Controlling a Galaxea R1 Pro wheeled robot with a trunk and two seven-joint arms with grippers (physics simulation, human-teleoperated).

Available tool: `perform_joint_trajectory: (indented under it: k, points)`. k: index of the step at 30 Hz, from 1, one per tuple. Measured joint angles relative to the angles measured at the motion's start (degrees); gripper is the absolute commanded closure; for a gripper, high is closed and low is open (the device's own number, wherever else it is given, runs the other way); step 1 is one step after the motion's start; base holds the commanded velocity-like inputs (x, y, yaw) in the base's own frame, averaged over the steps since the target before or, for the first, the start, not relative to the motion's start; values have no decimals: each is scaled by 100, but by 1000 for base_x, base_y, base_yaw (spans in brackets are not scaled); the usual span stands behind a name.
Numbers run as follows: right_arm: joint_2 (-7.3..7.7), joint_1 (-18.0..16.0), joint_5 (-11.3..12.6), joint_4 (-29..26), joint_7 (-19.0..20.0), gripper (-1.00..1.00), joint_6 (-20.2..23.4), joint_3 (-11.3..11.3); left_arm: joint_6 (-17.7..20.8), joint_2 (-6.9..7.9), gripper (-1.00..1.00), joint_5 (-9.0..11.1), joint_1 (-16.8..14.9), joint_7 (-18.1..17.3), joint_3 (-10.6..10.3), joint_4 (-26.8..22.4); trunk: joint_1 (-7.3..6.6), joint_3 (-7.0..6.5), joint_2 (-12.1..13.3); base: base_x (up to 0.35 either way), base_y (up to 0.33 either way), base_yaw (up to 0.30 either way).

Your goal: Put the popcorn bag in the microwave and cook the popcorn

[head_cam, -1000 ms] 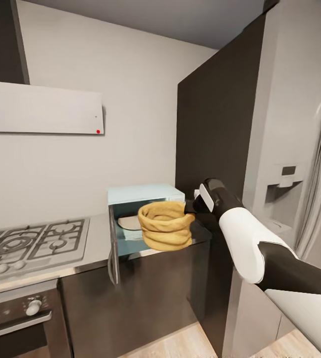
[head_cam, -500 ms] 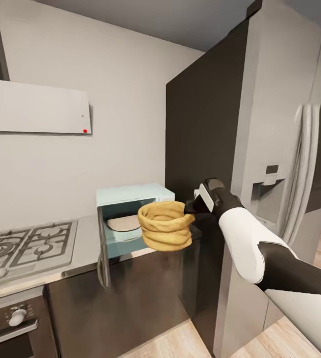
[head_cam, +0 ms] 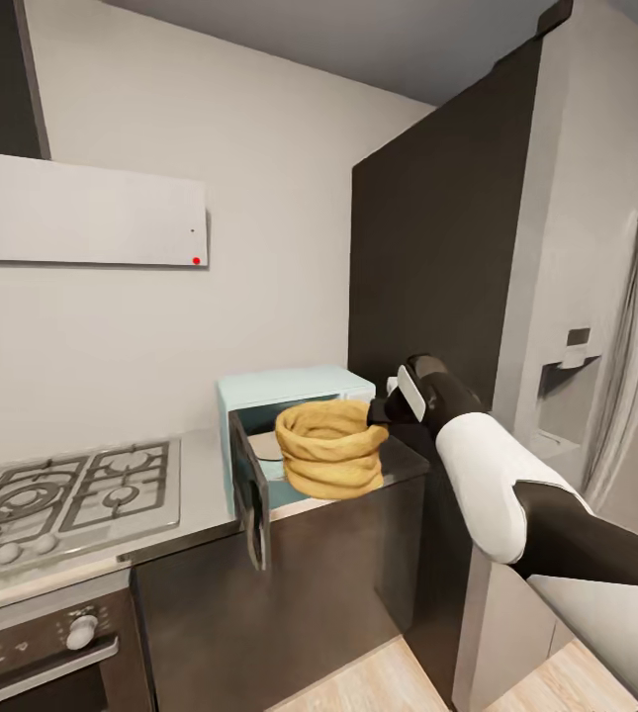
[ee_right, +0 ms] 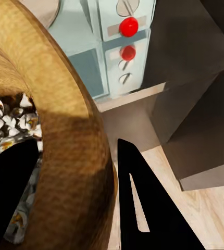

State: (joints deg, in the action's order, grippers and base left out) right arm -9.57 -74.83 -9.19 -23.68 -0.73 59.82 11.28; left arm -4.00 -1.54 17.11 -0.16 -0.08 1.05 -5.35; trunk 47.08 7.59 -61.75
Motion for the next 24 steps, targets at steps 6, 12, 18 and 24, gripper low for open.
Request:
perform_joint_trajectory:
  k: [6, 12, 18, 24]
  points:
    - [35, 0, 50, 32, 7, 100, 0, 10, 0, -2, -100, -1, 0, 0, 1, 0, 0, 0, -1, 0, 4, 0]
    - [56, -1, 79, 431, 61, 100, -2, 17, 0, -3, -100, -2, 0, 0, 1, 0, 0, 0, -1, 0, 0, 0]
    - [64, -1, 108, 485, 299, 100, -3, 39, 0, -3, -100, 3, 0, 0, 1, 0, 0, 0, -1, 0, 0, 0]
    - [63, -3, 96, 487, 622, 100, -290, 54, 0, -3, -100, 2, 0, 0, 1, 0, 0, 0, -1, 0, 0, 0]
